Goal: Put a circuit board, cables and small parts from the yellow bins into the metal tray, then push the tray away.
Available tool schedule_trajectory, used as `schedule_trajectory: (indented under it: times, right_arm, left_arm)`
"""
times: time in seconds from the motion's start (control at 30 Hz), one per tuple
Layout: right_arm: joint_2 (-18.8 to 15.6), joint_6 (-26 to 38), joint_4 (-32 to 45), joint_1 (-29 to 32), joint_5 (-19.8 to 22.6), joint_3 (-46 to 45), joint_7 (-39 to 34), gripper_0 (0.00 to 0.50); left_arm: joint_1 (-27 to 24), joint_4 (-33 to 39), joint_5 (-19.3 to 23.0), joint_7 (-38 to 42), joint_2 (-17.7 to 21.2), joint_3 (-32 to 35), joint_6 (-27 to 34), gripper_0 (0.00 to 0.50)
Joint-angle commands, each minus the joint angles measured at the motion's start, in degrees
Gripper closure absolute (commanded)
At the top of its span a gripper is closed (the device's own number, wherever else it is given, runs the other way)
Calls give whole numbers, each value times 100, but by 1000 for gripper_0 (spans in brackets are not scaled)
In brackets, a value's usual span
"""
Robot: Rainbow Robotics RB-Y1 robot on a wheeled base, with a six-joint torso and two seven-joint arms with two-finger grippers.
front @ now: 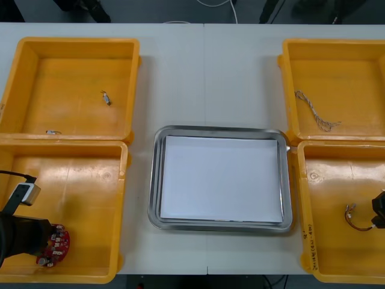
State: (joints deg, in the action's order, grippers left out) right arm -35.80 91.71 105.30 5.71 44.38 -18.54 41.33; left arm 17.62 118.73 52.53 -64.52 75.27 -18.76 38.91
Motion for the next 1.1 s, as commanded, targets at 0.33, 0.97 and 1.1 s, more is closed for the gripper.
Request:
schedule_trajectory:
  times: [0.33,0.97,1.1]
  right_arm:
    - [30,1639,1265,-369,-26,-1187,-239,500]
    - [-805,1829,2029,-826,194,-1187,-169,500]
    - [-937,1829,2029,-896,308,-1187,-160,500]
  left_arm:
    - [-1129,151,152,-158,-39,136,1216,500]
    - [-2307,-130,126,18,-742,-31,2279,500]
    - [-2448,-262,73,9,-794,-180,2253,498]
